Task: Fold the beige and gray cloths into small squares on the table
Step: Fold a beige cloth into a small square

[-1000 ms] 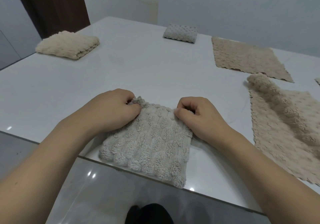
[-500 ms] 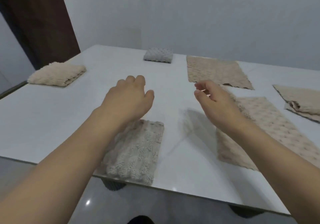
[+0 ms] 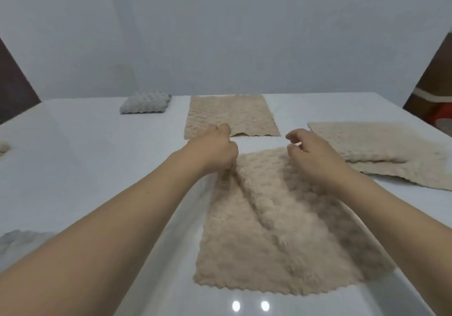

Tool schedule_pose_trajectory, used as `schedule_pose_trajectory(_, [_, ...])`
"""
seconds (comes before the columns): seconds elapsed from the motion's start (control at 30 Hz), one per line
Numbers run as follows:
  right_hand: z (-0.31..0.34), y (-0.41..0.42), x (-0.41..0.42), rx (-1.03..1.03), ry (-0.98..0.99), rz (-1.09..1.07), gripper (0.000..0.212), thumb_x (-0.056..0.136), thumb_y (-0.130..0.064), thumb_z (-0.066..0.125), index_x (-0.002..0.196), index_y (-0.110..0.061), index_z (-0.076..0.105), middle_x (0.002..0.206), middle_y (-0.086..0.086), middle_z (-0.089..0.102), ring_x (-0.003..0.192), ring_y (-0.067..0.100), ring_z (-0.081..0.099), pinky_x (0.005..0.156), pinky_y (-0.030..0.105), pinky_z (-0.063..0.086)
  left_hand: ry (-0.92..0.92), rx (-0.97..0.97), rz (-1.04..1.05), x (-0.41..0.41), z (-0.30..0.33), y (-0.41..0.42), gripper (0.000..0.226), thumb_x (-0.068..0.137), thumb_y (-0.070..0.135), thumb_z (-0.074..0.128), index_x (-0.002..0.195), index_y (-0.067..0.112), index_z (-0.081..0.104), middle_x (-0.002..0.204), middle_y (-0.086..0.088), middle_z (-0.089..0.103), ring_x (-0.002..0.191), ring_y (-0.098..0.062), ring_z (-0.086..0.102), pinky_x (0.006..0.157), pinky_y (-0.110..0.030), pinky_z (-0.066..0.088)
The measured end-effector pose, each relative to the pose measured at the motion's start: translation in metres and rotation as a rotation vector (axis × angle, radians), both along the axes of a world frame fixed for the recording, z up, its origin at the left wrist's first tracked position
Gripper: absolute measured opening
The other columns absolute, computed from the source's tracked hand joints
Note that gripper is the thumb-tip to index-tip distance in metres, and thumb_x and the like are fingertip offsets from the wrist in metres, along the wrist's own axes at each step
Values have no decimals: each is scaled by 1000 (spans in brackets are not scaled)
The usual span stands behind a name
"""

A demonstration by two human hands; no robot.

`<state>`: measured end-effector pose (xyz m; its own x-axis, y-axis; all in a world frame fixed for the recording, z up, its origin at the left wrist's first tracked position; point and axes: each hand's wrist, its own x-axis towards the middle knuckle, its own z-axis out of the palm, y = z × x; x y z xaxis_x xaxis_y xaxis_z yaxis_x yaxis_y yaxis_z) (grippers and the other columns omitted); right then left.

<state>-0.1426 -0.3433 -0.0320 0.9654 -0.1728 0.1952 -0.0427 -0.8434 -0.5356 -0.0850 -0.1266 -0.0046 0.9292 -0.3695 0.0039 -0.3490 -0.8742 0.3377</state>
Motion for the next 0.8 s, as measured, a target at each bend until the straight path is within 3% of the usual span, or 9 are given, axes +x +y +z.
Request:
schedule_pose_trajectory(0.13, [-28, -28, 55, -250, 101, 105, 45, 97, -33, 40, 139, -19, 44, 142, 4, 45, 127, 26, 41, 102, 37, 34, -42, 111, -19, 46, -38, -45, 36, 99, 35, 35, 126, 14, 47, 128, -9, 49, 117, -29, 44, 96, -41, 39])
schedule_pose_trajectory(0.23, [-38, -40, 81, -400, 47, 196, 35, 93, -42, 42, 119, -21, 52, 116, 2, 49, 105, 25, 42, 93, 39, 35, -257, 56, -18, 63, -61, -55, 19, 95, 36, 42, 91, 18, 47, 92, -2, 58, 84, -23, 50, 76, -38, 39])
schedule_pose_trajectory(0.33, [-41, -51, 90, -338, -35, 280, 21, 91, -42, 46, 91, -21, 50, 87, -4, 49, 80, 20, 43, 79, 38, 38, -222, -173, 50, 64, -68, -53, 21, 91, 28, 44, 74, 17, 49, 69, 5, 54, 67, -17, 51, 67, -38, 43])
schedule_pose_trajectory(0.53, [-42, -57, 95, -324, 3, 335, 28, 93, -43, 42, 74, -23, 45, 68, -8, 44, 62, 17, 38, 65, 36, 36, -151, -131, 188, 56, -61, -58, 23, 87, 23, 40, 64, 18, 42, 58, 6, 43, 57, -16, 43, 58, -36, 37])
schedule_pose_trajectory(0.67, [-40, -57, 95, -322, 2, 366, 33, 94, -36, 45, 66, -19, 40, 67, -5, 38, 61, 18, 34, 61, 34, 31, -101, -89, 184, 59, -54, -60, 22, 83, 21, 41, 62, 17, 35, 56, 6, 34, 54, -17, 36, 55, -36, 32])
schedule_pose_trajectory(0.8, [-44, -58, 96, -284, -25, 382, 30, 96, -28, 45, 68, -16, 46, 69, -1, 40, 63, 19, 34, 60, 38, 32, -66, -51, 178, 61, -51, -60, 20, 79, 21, 43, 64, 21, 29, 60, 11, 24, 55, -16, 29, 57, -32, 21])
